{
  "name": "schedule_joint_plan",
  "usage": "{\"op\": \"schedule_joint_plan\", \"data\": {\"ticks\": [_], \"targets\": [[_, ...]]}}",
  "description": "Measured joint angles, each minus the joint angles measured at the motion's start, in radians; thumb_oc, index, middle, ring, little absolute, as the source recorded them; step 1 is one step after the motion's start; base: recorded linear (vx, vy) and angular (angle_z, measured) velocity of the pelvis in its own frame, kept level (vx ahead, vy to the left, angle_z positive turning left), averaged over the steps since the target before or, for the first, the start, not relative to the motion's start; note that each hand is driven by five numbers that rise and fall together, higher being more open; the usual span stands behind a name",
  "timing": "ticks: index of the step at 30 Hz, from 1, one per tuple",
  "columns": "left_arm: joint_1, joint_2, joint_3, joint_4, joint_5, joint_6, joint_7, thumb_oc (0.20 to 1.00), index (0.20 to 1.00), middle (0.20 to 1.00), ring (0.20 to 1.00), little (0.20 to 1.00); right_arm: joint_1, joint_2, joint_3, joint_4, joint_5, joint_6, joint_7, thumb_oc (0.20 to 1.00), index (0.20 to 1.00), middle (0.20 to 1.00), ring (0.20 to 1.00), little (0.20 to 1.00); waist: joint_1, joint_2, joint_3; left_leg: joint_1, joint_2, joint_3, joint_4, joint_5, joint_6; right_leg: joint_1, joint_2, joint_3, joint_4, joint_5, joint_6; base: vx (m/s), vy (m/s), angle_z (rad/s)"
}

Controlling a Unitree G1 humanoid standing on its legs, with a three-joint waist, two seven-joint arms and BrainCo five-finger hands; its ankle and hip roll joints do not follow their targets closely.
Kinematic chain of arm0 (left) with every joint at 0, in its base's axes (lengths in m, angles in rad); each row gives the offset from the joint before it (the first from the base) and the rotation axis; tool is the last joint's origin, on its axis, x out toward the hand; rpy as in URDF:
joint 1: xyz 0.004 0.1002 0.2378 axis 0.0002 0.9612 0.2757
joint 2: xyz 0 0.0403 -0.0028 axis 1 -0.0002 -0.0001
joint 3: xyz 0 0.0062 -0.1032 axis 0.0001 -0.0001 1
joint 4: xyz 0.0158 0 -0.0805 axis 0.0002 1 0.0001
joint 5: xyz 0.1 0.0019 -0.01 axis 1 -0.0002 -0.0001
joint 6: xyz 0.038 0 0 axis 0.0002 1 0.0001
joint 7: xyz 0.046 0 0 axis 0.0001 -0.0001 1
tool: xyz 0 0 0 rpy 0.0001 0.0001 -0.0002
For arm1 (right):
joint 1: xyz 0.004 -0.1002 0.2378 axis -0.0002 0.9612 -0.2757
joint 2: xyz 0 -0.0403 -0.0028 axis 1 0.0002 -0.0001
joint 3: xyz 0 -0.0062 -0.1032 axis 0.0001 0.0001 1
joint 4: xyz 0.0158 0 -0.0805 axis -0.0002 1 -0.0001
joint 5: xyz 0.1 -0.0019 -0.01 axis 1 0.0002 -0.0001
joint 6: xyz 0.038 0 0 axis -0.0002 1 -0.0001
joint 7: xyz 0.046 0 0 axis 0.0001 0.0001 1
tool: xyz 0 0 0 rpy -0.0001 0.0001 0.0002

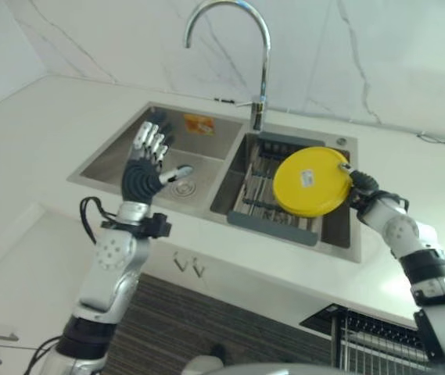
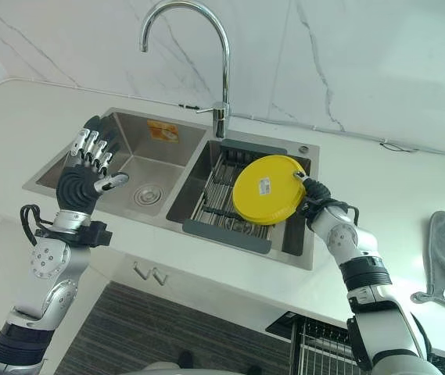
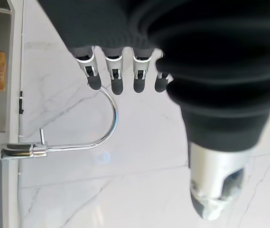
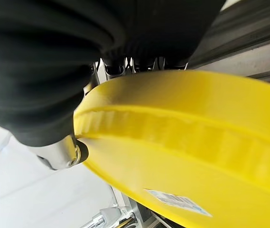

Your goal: Place the dishes in the dishwasher.

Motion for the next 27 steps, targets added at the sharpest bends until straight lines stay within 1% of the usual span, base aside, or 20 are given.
{"op": "schedule_joint_plan", "data": {"ticks": [5, 8, 10, 13, 16, 18, 20, 21, 22, 23, 24, 25, 26, 27], "targets": [[0.0, 0.004, -0.025, 0.0, 0.0, 0.005, -0.005, 1.0, 1.0, 1.0, 1.0, 1.0, 0.037, 0.03, -0.003, -0.001, 0.044, -0.017, 0.005, 0.2, 0.2, 0.2, 0.2, 0.2, -0.001, 0.002, 0.0, 0.008, 0.002, 0.02, 0.0, 0.0, 0.0, -0.001, 0.001, 0.018, 0.0, 0.0, 0.0, -0.01, -0.076, -0.1], [0.0, 0.005, -0.025, 0.0, 0.0, 0.005, -0.02, 1.0, 1.0, 1.0, 1.0, 1.0, 0.056, 0.048, -0.004, -0.011, 0.097, -0.038, 0.03, 0.2, 0.2, 0.2, 0.2, 0.2, -0.015, 0.005, -0.001, 0.009, 0.002, 0.023, 0.0, 0.0, 0.0, -0.001, 0.002, 0.022, 0.0, 0.0, 0.0, -0.01, -0.085, -0.05], [0.001, 0.005, -0.024, 0.0, 0.0, 0.005, -0.036, 1.0, 1.0, 1.0, 1.0, 1.0, 0.088, 0.049, -0.008, -0.05, 0.103, -0.055, 0.048, 0.2, 0.2, 0.2, 0.2, 0.2, -0.02, 0.007, -0.001, 0.009, 0.003, 0.023, 0.0, 0.0, 0.0, -0.001, 0.003, 0.022, 0.0, 0.0, 0.0, -0.01, -0.089, 0.0], [0.006, 0.007, -0.023, 0.0, 0.0, 0.004, -0.053, 1.0, 1.0, 1.0, 1.0, 1.0, 0.162, 0.056, -0.018, -0.156, 0.142, -0.082, 0.068, 0.2, 0.2, 0.2, 0.2, 0.2, -0.027, 0.012, -0.001, 0.009, 0.004, 0.026, 0.0, 0.0, 0.0, -0.003, 0.004, 0.025, 0.0, 0.0, 0.0, -0.01, -0.081, -0.03], [0.017, 0.006, -0.022, -0.002, 0.0, 0.003, -0.074, 1.0, 1.0, 1.0, 1.0, 1.0, 0.214, 0.063, -0.048, -0.233, 0.158, -0.088, 0.078, 0.2, 0.2, 0.2, 0.2, 0.2, -0.035, 0.013, -0.002, 0.009, 0.005, 0.034, 0.0, -0.001, 0.0, -0.006, 0.005, 0.03, 0.0, 0.0, 0.0, 0.0, -0.096, -0.06], [0.04, 0.006, -0.015, -0.003, 0.0, 0.003, -0.085, 1.0, 1.0, 1.0, 1.0, 1.0, 0.267, 0.065, -0.065, -0.31, 0.179, -0.105, 0.091, 0.2, 0.2, 0.2, 0.2, 0.2, -0.038, 0.013, -0.002, 0.011, 0.007, 0.051, 0.0, -0.001, 0.0, -0.012, 0.007, 0.048, 0.0, 0.002, -0.002, -0.01, -0.082, -0.18], [0.065, 0.005, -0.015, -0.003, 0.0, 0.0, -0.102, 1.0, 1.0, 1.0, 1.0, 1.0, 0.31, 0.073, -0.088, -0.376, 0.18, -0.123, 0.099, 0.2, 0.2, 0.2, 0.2, 0.2, -0.063, 0.013, -0.001, 0.013, 0.008, 0.06, 0.0, -0.001, 0.0, -0.013, 0.008, 0.054, 0.0, 0.002, -0.003, -0.05, -0.142, -0.15], [0.076, 0.003, -0.014, -0.003, 0.0, -0.008, -0.115, 1.0, 1.0, 1.0, 1.0, 1.0, 0.331, 0.072, -0.096, -0.406, 0.184, -0.13, 0.102, 0.2, 0.2, 0.2, 0.2, 0.2, -0.064, 0.012, -0.001, 0.01, 0.019, 0.075, 0.013, -0.004, -0.005, -0.025, 0.012, 0.062, 0.001, -0.003, -0.001, -0.03, -0.13, -0.44], [0.094, -0.007, 0.008, -0.006, 0.0, -0.027, -0.133, 1.0, 1.0, 1.0, 1.0, 1.0, 0.354, 0.08, -0.104, -0.439, 0.205, -0.137, 0.112, 0.2, 0.2, 0.2, 0.2, 0.2, -0.05, -0.006, 0.006, -0.032, 0.026, 0.08, 0.104, -0.03, -0.031, -0.06, 0.011, 0.092, 0.026, -0.029, -0.03, 0.02, -0.053, -0.84], [0.111, -0.011, 0.045, -0.006, 0.0, -0.042, -0.141, 1.0, 1.0, 1.0, 1.0, 1.0, 0.369, 0.115, -0.12, -0.466, 0.217, -0.137, 0.12, 0.2, 0.2, 0.2, 0.2, 0.2, -0.032, -0.051, 0.035, -0.11, 0.015, 0.054, 0.291, -0.051, -0.058, -0.1, -0.006, 0.148, 0.091, -0.048, -0.06, 0.07, 0.026, -1.29], [0.149, -0.014, 0.064, -0.003, 0.0, -0.049, -0.14, 1.0, 1.0, 1.0, 1.0, 1.0, 0.387, 0.133, -0.118, -0.491, 0.218, -0.137, 0.124, 0.2, 0.2, 0.2, 0.2, 0.2, -0.019, -0.078, 0.046, -0.17, -0.002, -0.023, 0.44, -0.066, -0.031, -0.087, -0.016, 0.208, 0.083, -0.037, -0.078, 0.09, 0.08, -1.33], [0.175, -0.013, 0.062, -0.005, 0.001, -0.061, -0.142, 1.0, 1.0, 1.0, 1.0, 1.0, 0.399, 0.136, -0.12, -0.516, 0.221, -0.145, 0.134, 0.2, 0.2, 0.2, 0.2, 0.2, -0.023, -0.077, 0.045, -0.177, -0.027, -0.098, 0.414, -0.108, -0.01, -0.061, -0.014, 0.235, 0.057, -0.028, -0.065, 0.11, 0.107, -1.17], [0.182, -0.014, 0.058, -0.004, 0.002, -0.069, -0.144, 1.0, 1.0, 1.0, 1.0, 1.0, 0.397, 0.134, -0.124, -0.527, 0.232, -0.154, 0.146, 0.2, 0.2, 0.2, 0.2, 0.2, -0.036, -0.076, 0.048, -0.166, -0.054, -0.171, 0.343, -0.121, 0.006, -0.066, -0.013, 0.256, 0.046, -0.019, -0.06, 0.08, 0.087, -1.25], [0.187, -0.013, 0.053, -0.008, 0.003, -0.082, -0.141, 1.0, 1.0, 1.0, 1.0, 1.0, 0.383, 0.133, -0.118, -0.531, 0.249, -0.168, 0.154, 0.2, 0.2, 0.2, 0.2, 0.2, -0.031, -0.071, 0.05, -0.146, -0.109, -0.307, 0.242, -0.119, 0.012, -0.087, -0.006, 0.337, 0.047, 0.003, -0.036, 0.07, 0.092, -1.9]]}}
